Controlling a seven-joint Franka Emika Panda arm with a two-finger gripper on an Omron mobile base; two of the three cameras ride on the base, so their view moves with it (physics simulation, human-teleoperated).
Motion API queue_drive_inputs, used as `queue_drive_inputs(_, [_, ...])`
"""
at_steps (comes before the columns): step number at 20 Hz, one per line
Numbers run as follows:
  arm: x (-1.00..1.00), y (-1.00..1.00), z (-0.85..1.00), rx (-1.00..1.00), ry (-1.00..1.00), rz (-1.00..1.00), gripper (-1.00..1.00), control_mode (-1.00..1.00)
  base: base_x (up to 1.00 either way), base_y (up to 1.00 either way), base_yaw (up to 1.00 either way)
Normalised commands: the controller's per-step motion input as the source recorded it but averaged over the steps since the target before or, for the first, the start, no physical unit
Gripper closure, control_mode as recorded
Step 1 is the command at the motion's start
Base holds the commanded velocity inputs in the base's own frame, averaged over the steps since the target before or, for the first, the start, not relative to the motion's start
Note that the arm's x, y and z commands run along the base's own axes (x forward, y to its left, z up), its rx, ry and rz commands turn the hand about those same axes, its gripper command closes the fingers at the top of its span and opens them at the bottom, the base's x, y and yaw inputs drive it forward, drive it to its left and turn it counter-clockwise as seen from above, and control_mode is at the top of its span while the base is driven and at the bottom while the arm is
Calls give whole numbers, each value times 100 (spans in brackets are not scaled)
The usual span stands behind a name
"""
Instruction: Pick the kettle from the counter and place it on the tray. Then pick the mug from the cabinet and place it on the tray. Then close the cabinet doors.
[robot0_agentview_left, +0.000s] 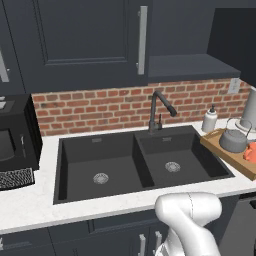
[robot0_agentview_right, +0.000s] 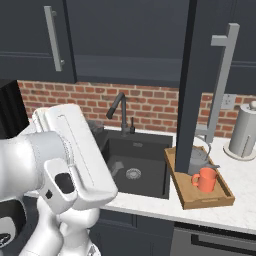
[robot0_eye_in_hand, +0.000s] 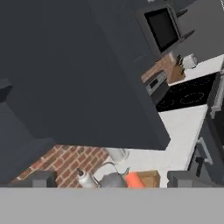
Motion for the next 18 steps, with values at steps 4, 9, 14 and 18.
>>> queue_drive_inputs(4, [-5, -62, 0, 23, -31, -27, -100, -100, 0, 0, 0])
queue_drive_inputs(9, [-28, -57, 0, 6, -40, -9, -100, -100, 0, 0, 0])
queue_drive_inputs(14, [-22, -47, 0, 0, -26, -11, -100, -100, 0, 0, 0])
queue_drive_inputs(18, [-7, -40, 3, 0, -23, -17, -100, -100, 0, 0, 0])
